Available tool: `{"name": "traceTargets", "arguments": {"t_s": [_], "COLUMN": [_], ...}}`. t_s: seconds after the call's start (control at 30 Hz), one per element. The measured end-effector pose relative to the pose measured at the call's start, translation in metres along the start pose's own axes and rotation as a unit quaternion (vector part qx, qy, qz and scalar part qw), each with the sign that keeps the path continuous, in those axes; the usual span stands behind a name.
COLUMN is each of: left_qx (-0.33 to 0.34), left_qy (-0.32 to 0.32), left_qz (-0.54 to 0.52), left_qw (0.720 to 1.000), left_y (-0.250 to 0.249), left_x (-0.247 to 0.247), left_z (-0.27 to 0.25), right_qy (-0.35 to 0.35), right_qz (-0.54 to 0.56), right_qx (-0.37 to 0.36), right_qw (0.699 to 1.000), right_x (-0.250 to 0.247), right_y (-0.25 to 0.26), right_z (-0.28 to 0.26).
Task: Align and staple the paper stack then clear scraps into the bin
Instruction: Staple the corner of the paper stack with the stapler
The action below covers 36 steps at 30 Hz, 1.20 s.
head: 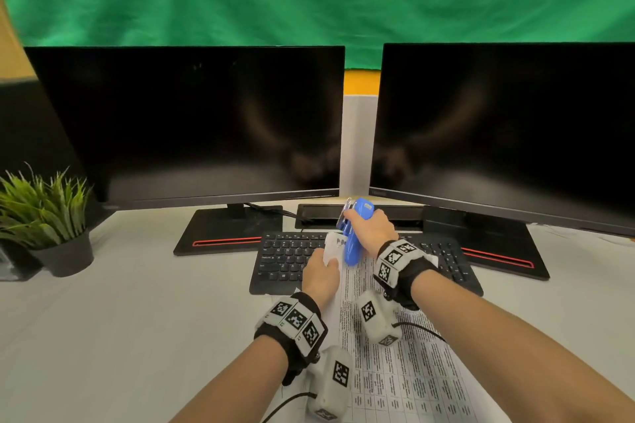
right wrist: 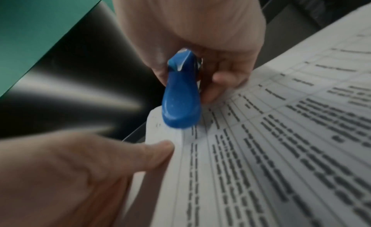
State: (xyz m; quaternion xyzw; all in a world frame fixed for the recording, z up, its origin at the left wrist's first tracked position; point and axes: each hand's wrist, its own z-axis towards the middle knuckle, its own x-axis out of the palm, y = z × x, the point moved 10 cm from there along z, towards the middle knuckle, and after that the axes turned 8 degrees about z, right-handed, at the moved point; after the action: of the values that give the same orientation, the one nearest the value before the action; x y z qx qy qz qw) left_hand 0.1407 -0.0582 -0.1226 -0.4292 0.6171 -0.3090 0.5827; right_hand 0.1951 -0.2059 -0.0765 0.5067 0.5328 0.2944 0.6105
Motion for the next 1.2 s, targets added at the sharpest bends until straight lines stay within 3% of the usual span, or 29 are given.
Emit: {"name": "traceTargets", "arguments": {"t_s": [0.1, 0.37, 0.9, 1.1, 1.2], "left_qx": [-0.013, -0.019, -0.013, -0.019, -0.001], "left_qy": [-0.014, -0.022, -0.007, 0.092, 0.11], "left_qz": [-0.021, -0.054, -0.118, -0.142, -0.086], "left_qw": [1.0, 0.998, 0.993, 0.985, 0.99], "left_y": [0.004, 0.01, 0.016, 0.007, -0.001], "left_x": [-0.003, -0.008, -0.014, -0.008, -0.009], "left_z": [-0.001, 0.0, -0.001, -0.007, -0.006], "right_qy": [0.005, 0.042, 0.035, 0.028, 0.023], "right_qz": [-0.061, -0.034, -0.047, -0.045, -0.051], "right_qx": [-0.057, -0.16, -0.184, -0.193, -0.205], "right_qw": [0.997, 0.986, 0.981, 0.98, 0.977], "right_x": [0.008, 0.041, 0.058, 0.054, 0.057], "right_y": [0.014, 0.038, 0.042, 0.044, 0.046], "right_z": [-0.002, -0.008, -0.007, -0.009, -0.013]}}
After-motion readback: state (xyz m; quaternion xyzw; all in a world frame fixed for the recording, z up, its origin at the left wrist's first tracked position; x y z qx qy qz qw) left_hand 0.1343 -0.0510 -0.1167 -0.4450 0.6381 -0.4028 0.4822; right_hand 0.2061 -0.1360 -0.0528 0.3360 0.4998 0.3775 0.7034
